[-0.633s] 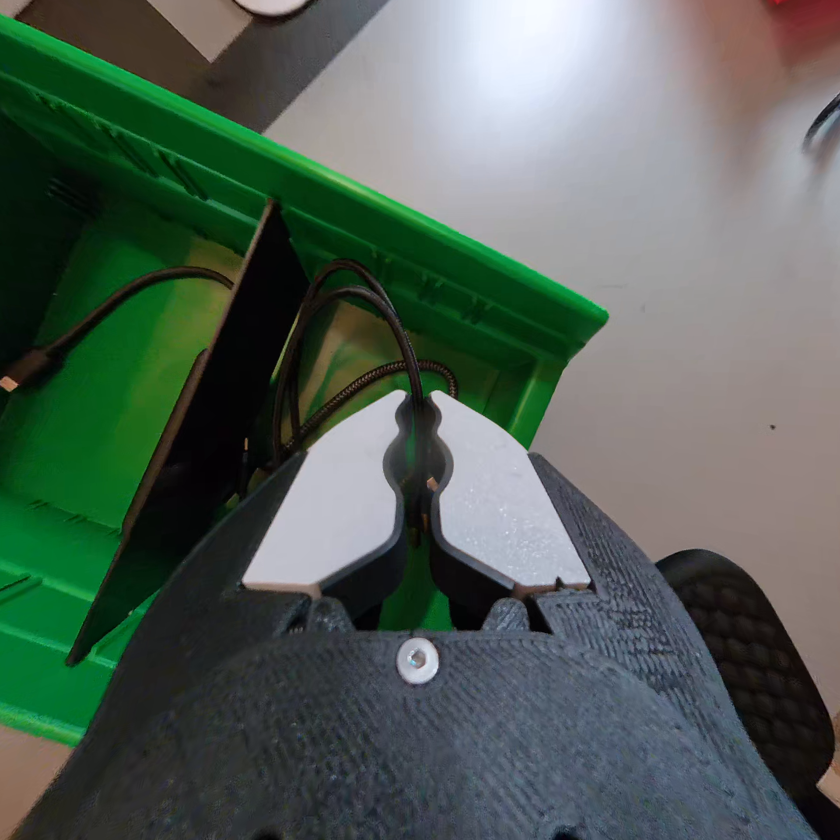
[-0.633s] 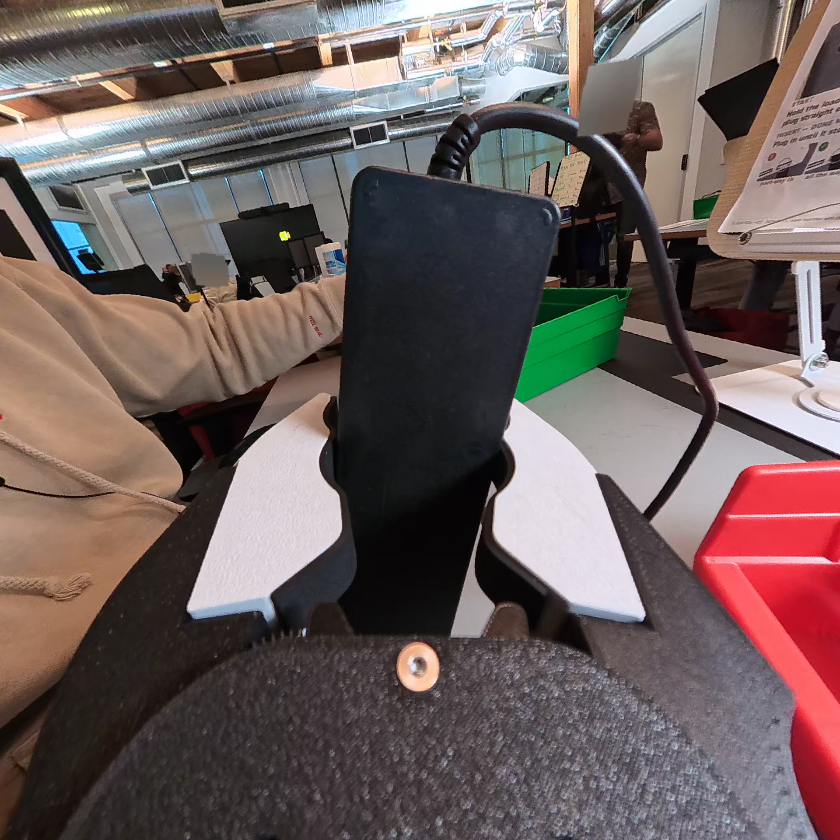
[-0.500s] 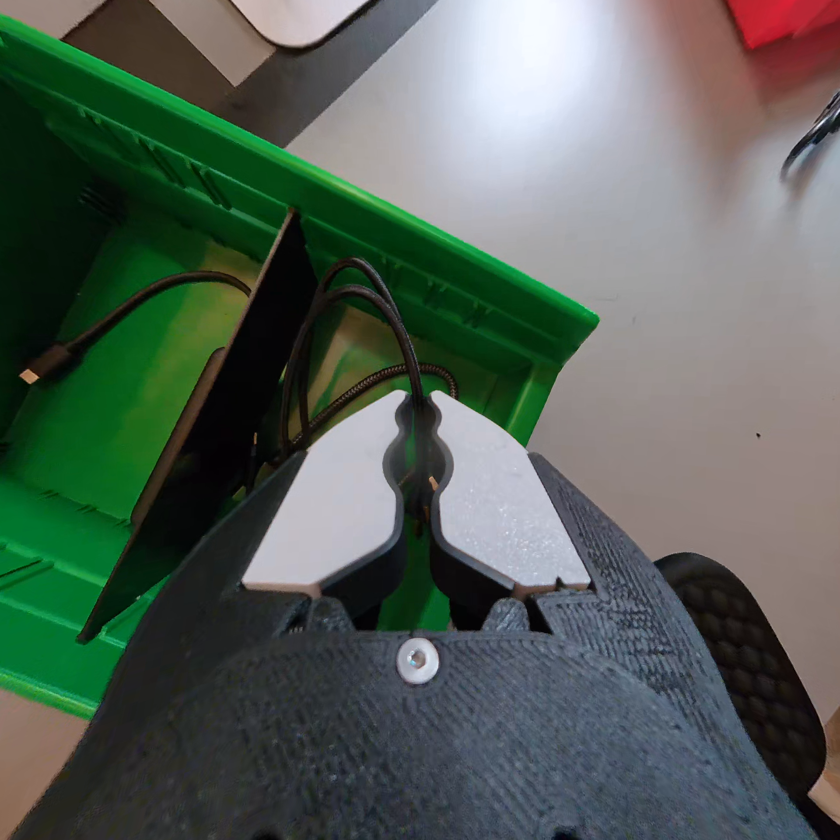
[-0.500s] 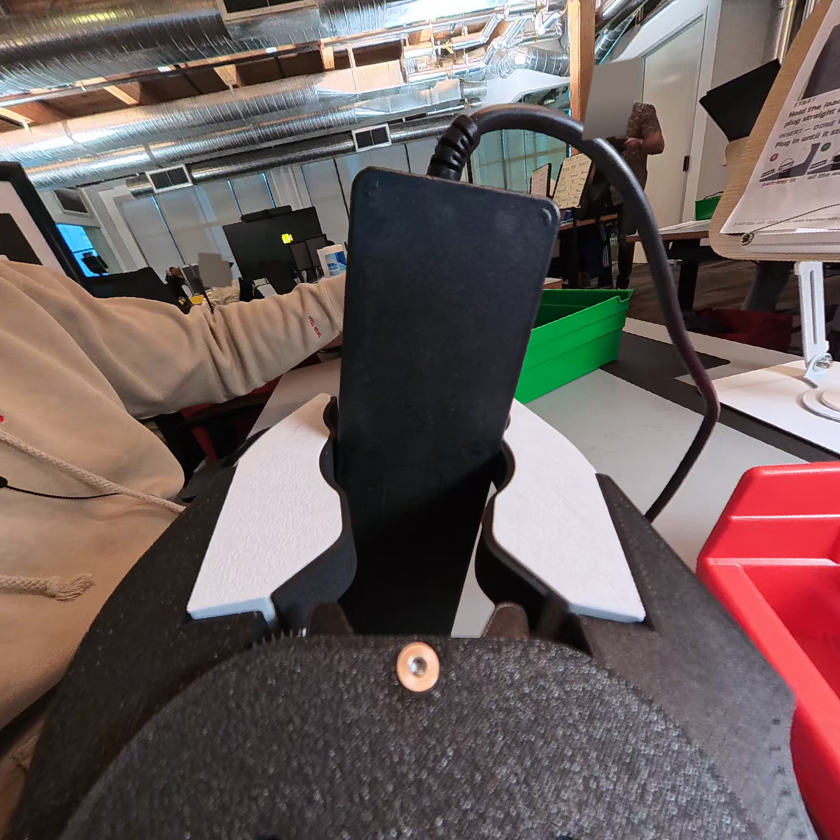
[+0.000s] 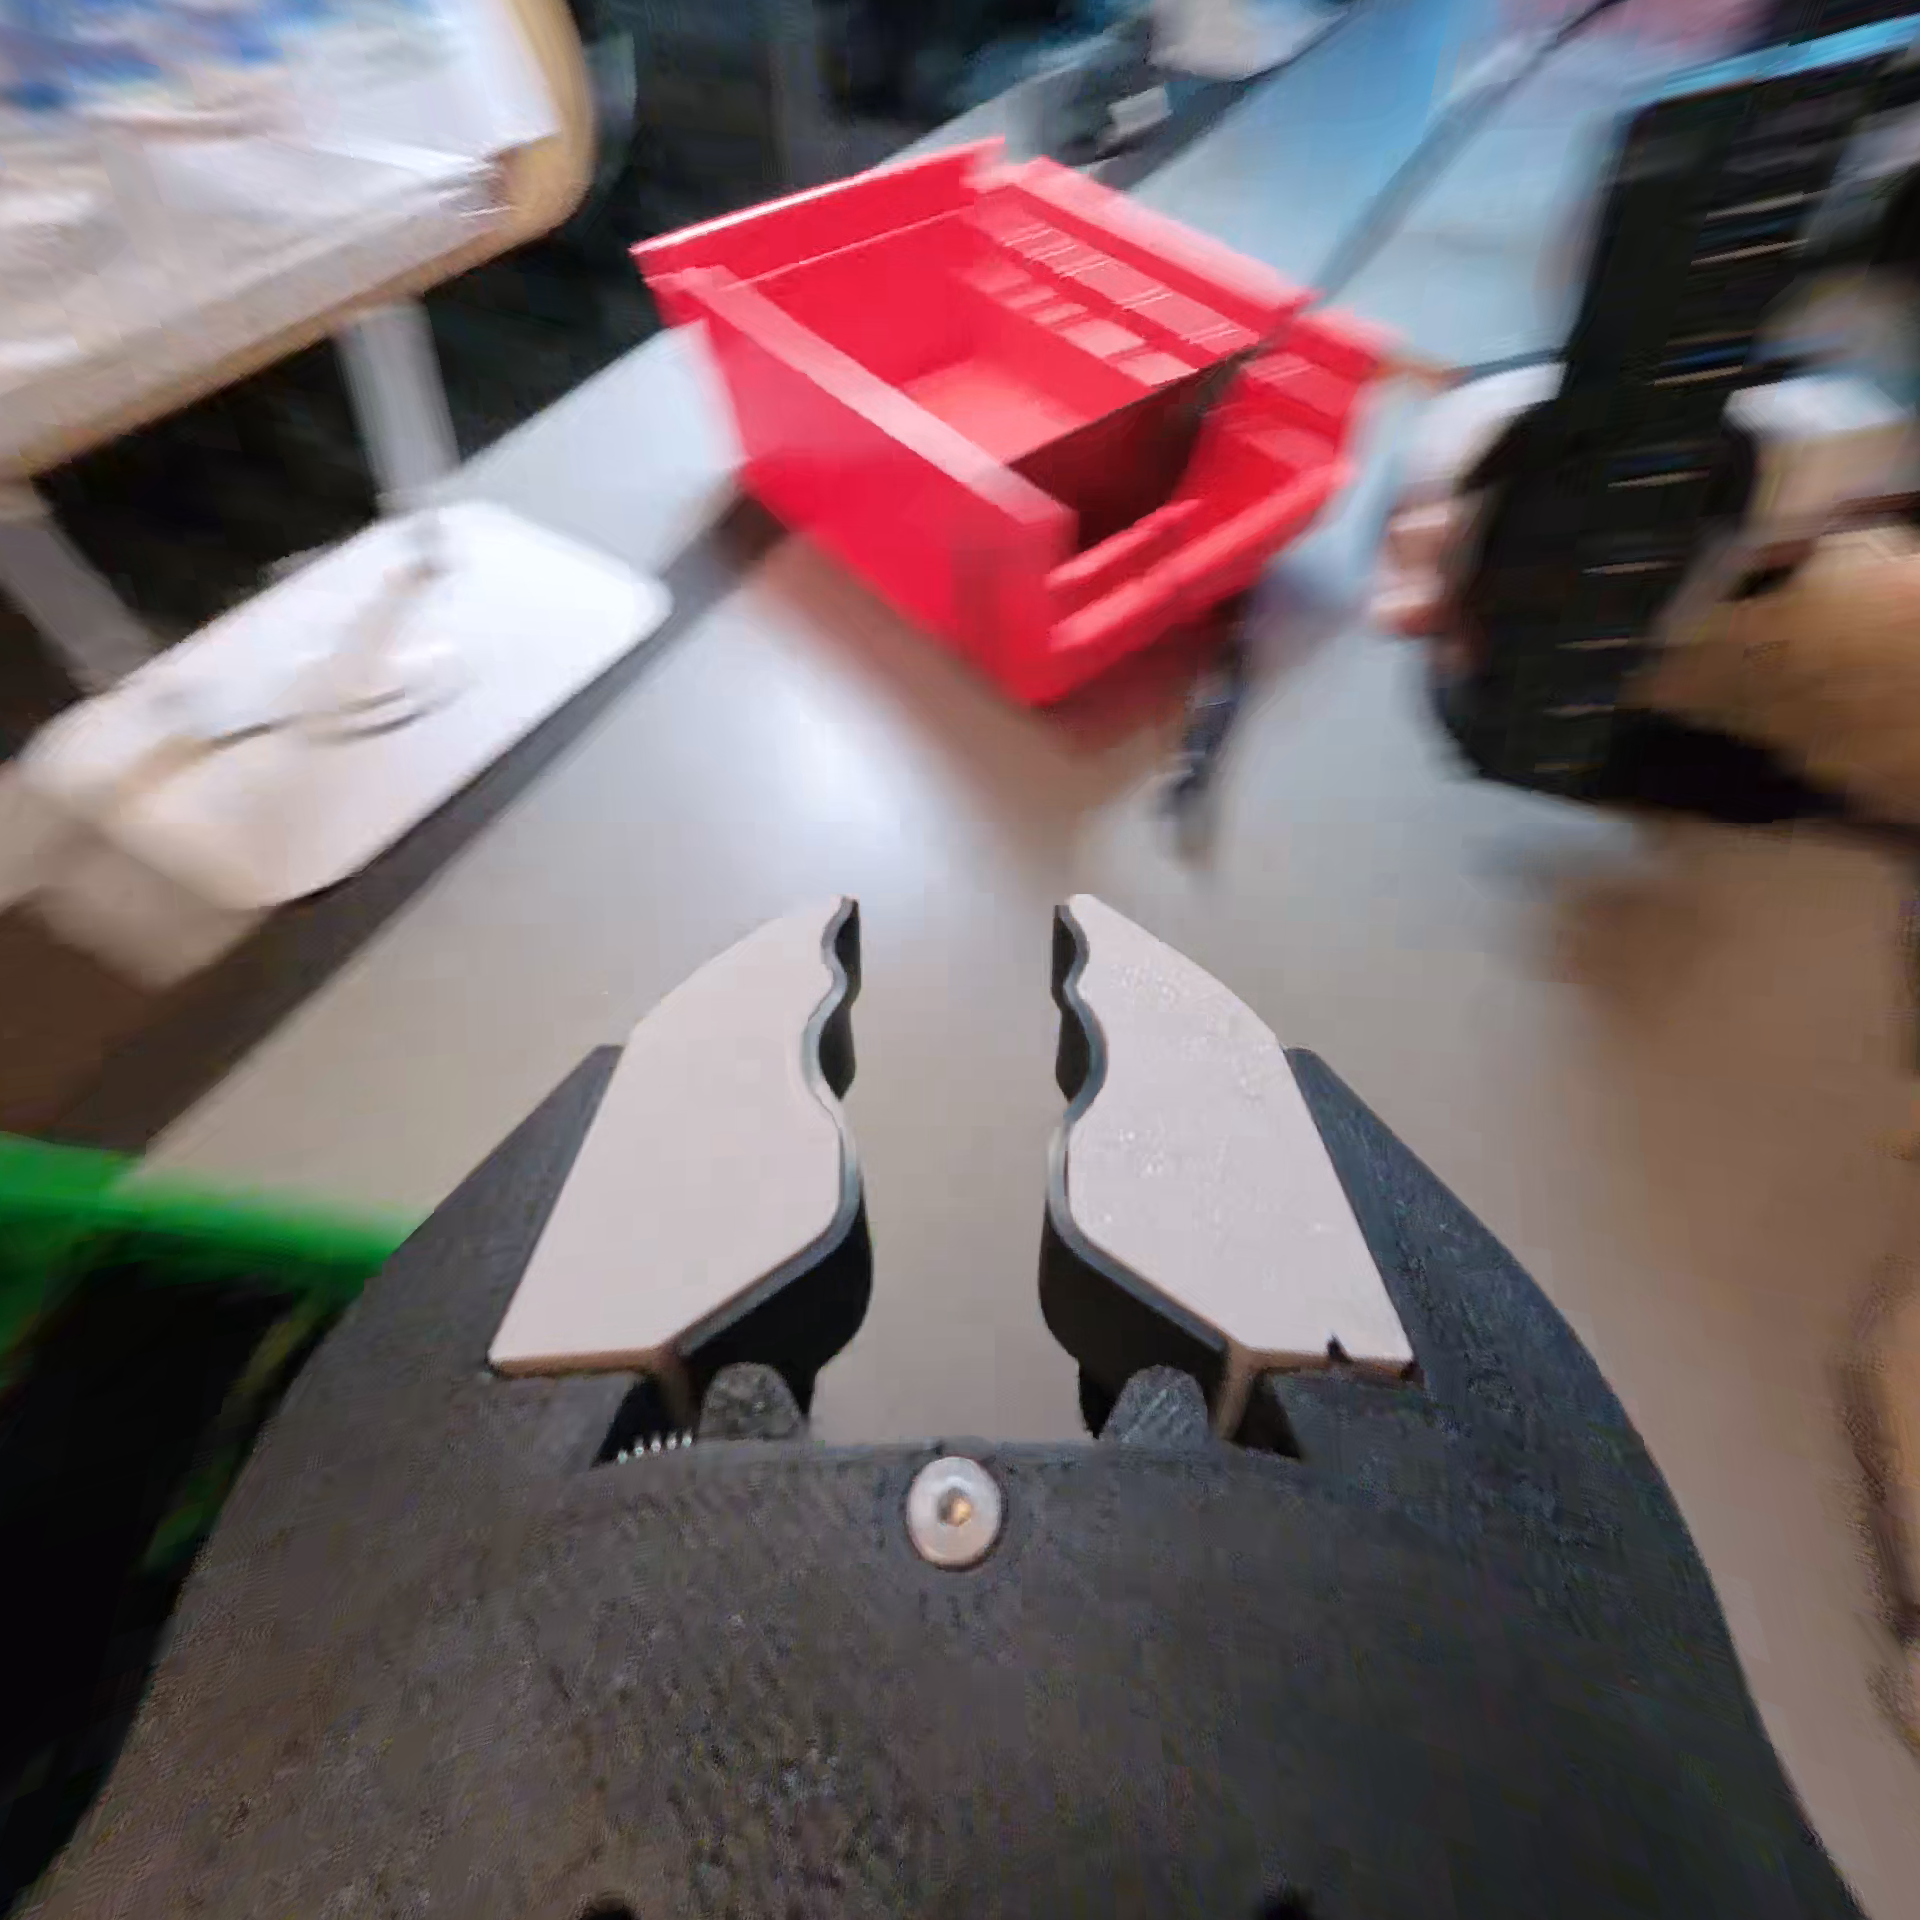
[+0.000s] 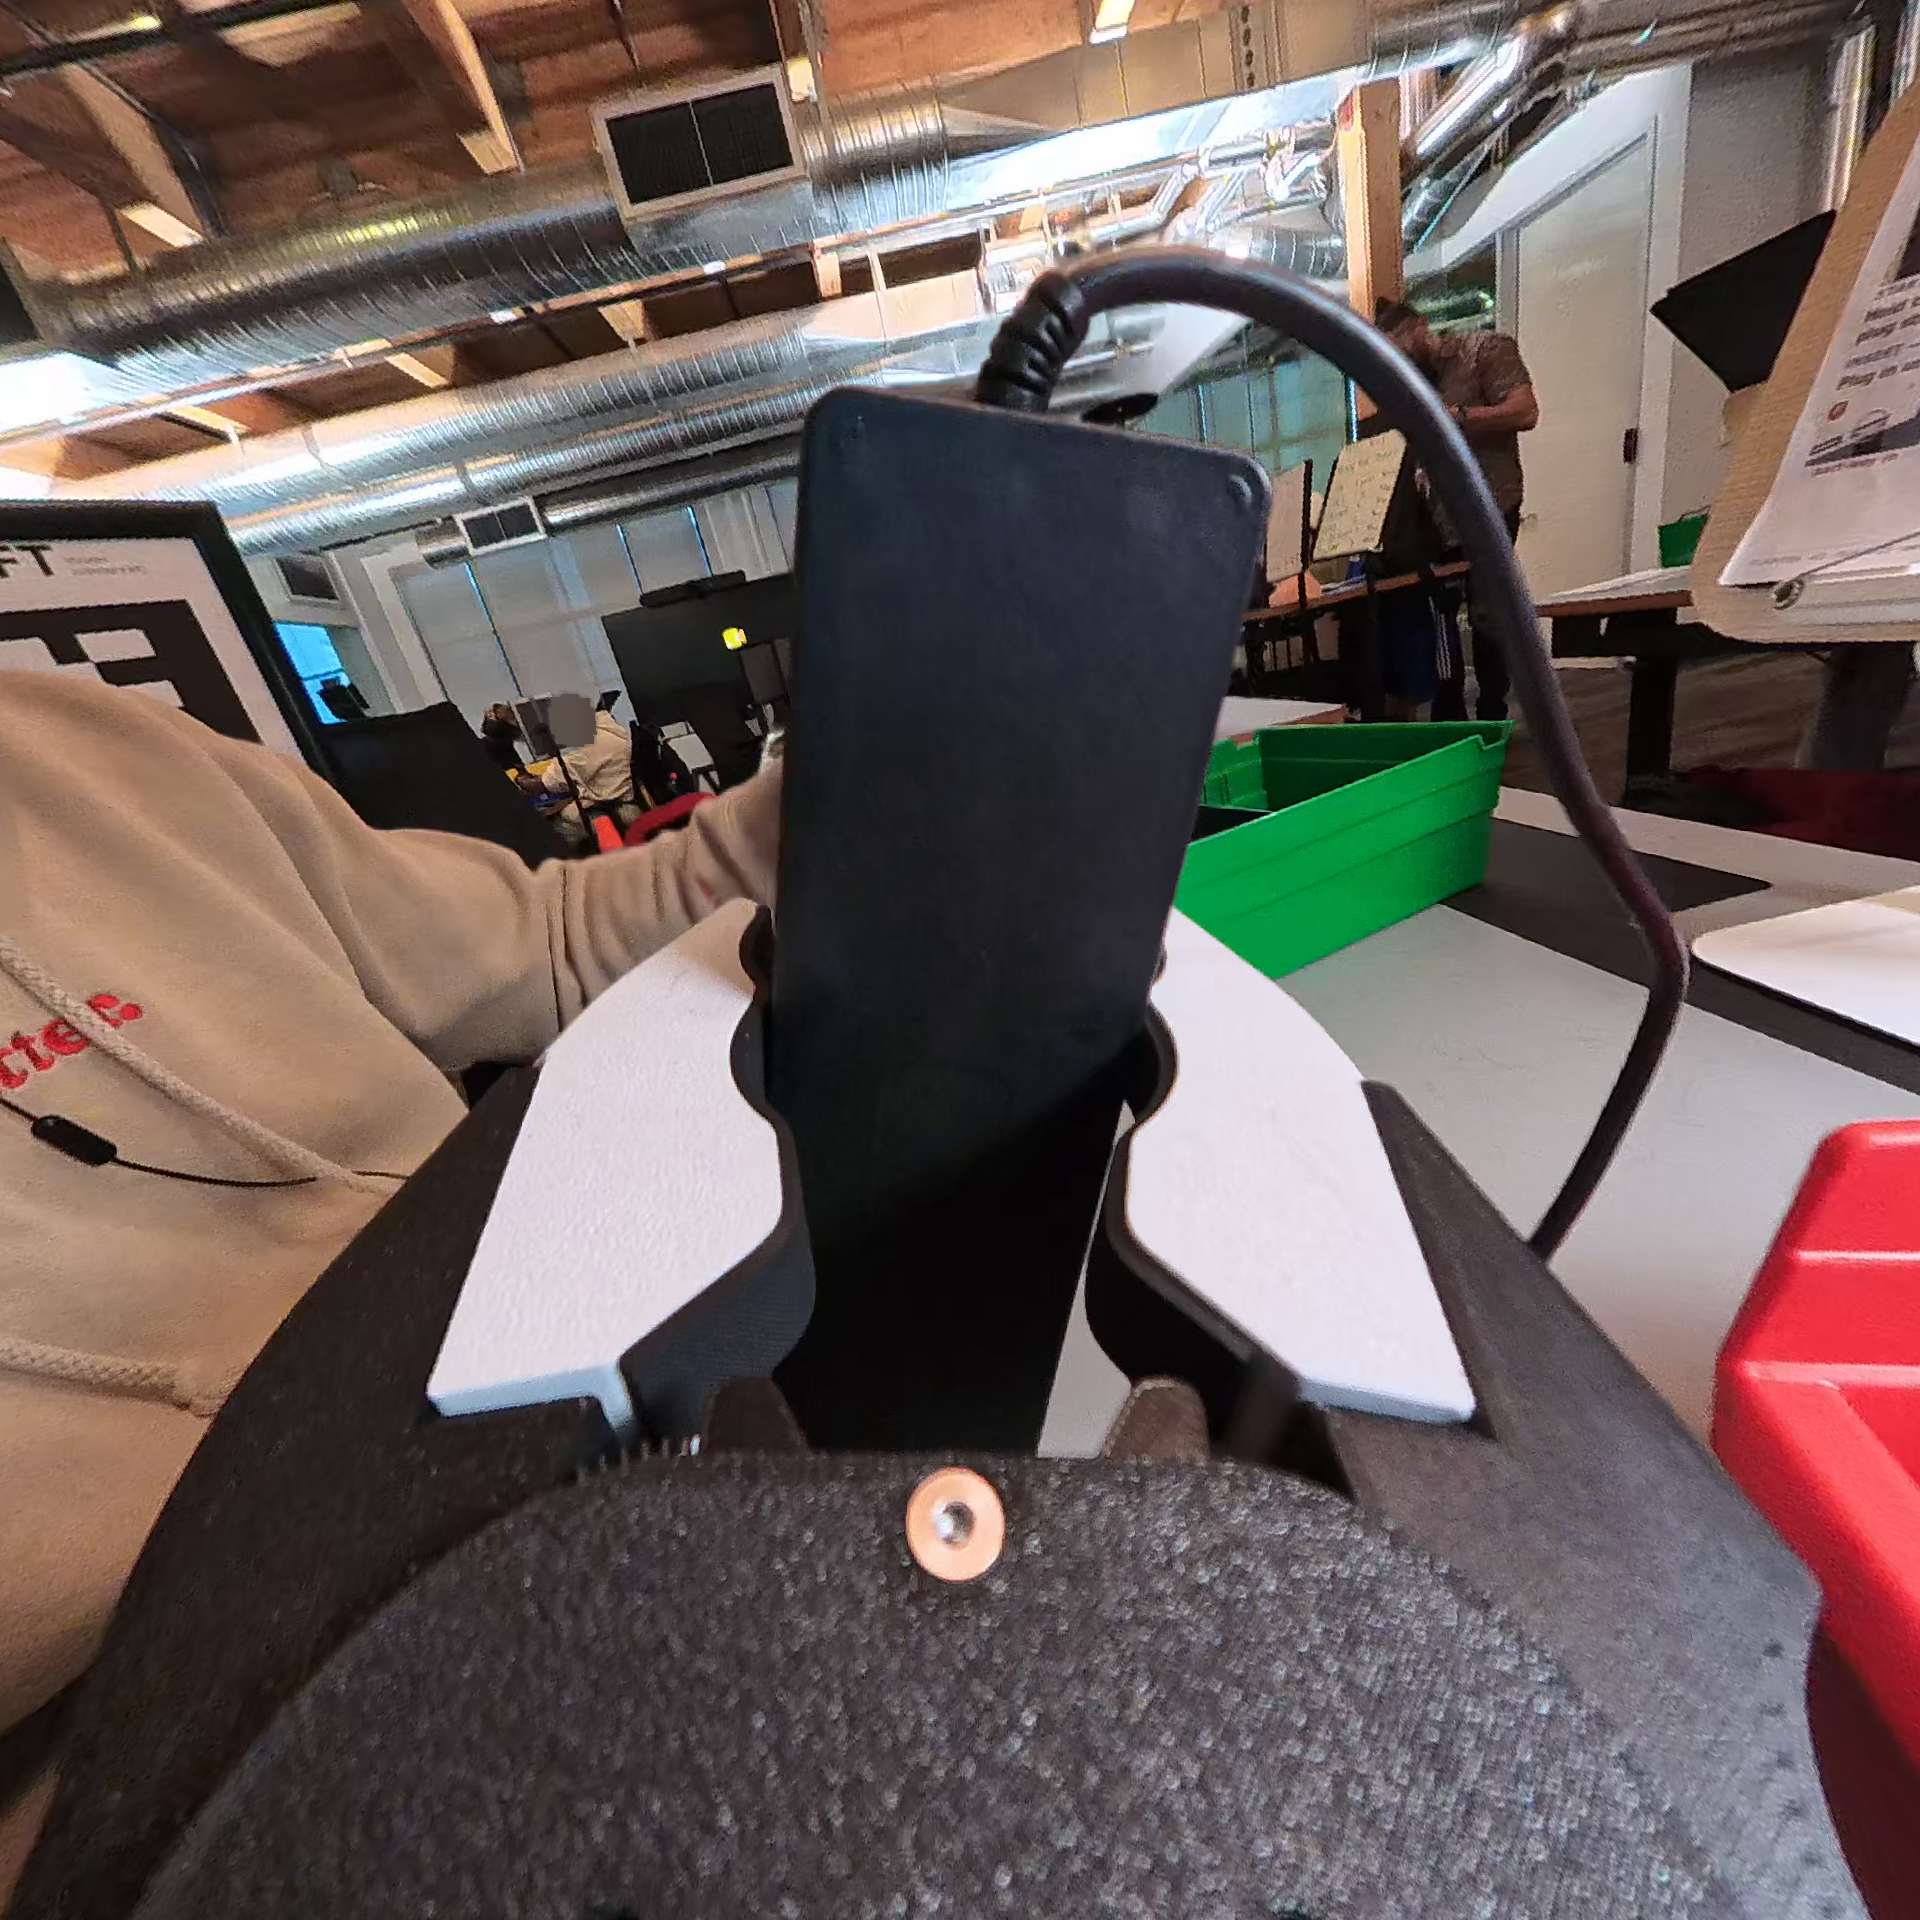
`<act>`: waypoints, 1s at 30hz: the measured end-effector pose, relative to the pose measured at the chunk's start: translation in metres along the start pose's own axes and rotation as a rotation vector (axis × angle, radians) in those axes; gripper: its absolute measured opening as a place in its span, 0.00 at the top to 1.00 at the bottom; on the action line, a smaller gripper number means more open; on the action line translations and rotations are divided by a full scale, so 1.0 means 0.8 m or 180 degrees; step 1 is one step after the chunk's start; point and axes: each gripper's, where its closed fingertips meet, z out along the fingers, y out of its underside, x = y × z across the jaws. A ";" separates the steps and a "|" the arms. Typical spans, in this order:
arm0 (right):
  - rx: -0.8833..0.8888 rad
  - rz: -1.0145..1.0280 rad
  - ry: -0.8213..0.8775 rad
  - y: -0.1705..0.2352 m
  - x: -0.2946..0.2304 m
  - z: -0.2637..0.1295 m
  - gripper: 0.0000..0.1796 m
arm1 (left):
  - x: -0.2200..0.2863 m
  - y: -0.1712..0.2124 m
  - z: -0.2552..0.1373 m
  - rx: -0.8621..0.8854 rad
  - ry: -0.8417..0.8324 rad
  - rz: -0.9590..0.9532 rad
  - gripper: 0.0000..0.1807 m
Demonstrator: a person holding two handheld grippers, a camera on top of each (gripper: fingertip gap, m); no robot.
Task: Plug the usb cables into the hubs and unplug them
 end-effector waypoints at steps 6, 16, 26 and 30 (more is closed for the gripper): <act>0.0442 -0.0222 0.0110 -0.023 -0.010 0.030 0.64 | 0.170 0.019 0.107 0.0300 0.1560 0.0070 0.60; 0.0026 -0.0333 0.0174 0.004 -0.020 0.064 0.63 | 0.190 0.038 0.127 0.0252 0.1521 0.0367 0.70; -0.0491 -0.0019 0.0321 0.045 0.007 0.056 0.57 | 0.132 0.052 0.103 -0.0148 0.0724 0.0741 0.70; -0.0349 0.0121 0.0435 0.044 0.016 0.054 0.62 | 0.137 0.058 0.114 -0.0205 0.0607 0.0635 0.70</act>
